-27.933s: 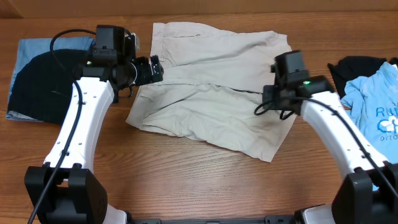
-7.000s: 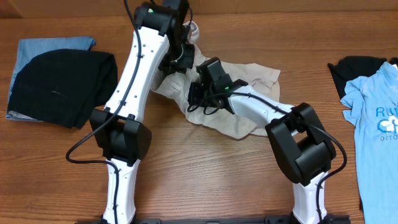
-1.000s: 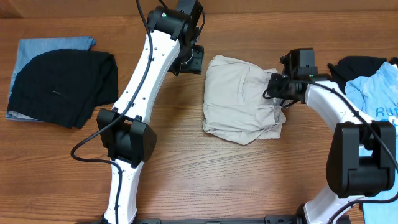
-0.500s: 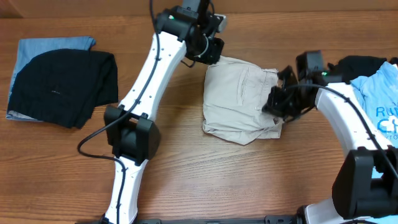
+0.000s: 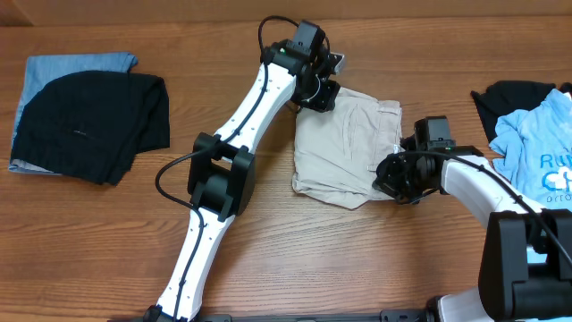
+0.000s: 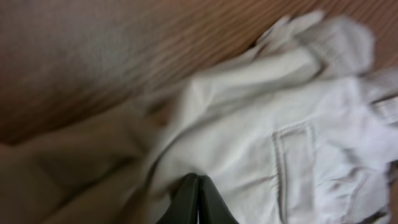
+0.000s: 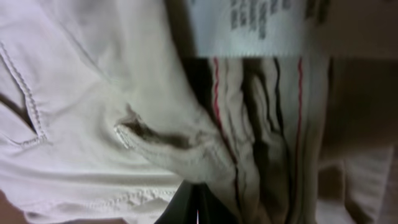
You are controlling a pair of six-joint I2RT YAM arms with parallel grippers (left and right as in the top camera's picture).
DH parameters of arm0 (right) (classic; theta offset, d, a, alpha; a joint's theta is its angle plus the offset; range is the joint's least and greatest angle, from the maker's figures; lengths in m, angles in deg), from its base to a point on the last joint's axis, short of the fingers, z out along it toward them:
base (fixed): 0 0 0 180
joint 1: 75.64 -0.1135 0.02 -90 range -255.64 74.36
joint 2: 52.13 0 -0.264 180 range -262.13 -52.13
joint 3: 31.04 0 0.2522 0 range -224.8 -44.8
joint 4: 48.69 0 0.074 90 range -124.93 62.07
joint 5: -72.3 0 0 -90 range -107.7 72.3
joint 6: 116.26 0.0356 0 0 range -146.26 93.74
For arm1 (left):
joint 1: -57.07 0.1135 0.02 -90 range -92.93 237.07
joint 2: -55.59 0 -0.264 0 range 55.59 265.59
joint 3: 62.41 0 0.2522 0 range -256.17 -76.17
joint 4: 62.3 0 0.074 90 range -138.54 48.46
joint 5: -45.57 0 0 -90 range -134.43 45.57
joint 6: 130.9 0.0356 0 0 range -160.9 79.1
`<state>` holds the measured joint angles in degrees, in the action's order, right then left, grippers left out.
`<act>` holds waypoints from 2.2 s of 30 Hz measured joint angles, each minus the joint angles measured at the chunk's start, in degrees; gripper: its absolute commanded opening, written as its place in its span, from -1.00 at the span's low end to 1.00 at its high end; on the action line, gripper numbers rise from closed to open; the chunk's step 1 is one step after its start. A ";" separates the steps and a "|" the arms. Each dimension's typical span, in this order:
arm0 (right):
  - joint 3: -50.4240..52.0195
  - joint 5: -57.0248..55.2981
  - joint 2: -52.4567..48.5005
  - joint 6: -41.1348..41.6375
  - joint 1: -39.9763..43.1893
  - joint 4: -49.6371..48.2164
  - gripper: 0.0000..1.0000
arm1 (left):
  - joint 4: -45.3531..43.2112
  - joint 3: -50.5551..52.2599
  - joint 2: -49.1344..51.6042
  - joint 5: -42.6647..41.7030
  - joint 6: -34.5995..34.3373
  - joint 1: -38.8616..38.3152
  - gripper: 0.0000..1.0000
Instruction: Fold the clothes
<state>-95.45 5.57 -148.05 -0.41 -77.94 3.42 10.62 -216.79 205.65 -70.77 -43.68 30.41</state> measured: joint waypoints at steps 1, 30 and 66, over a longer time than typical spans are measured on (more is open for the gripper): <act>-1.73 0.20 0.44 -1.27 0.02 2.89 -0.92 | 1.14 -3.45 0.02 0.04 0.00 0.00 -0.92; -19.61 -0.22 -20.13 -10.67 3.26 -21.75 -0.92 | 12.46 15.08 -8.20 0.98 -0.20 -2.47 -0.92; -17.03 -0.59 -1.22 -12.39 13.62 18.99 -0.58 | 5.18 -12.26 -6.01 11.87 -7.56 3.91 0.55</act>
<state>-112.48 4.98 -149.27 -12.81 -64.33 22.41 15.80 -229.05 199.64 -58.91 -51.25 34.32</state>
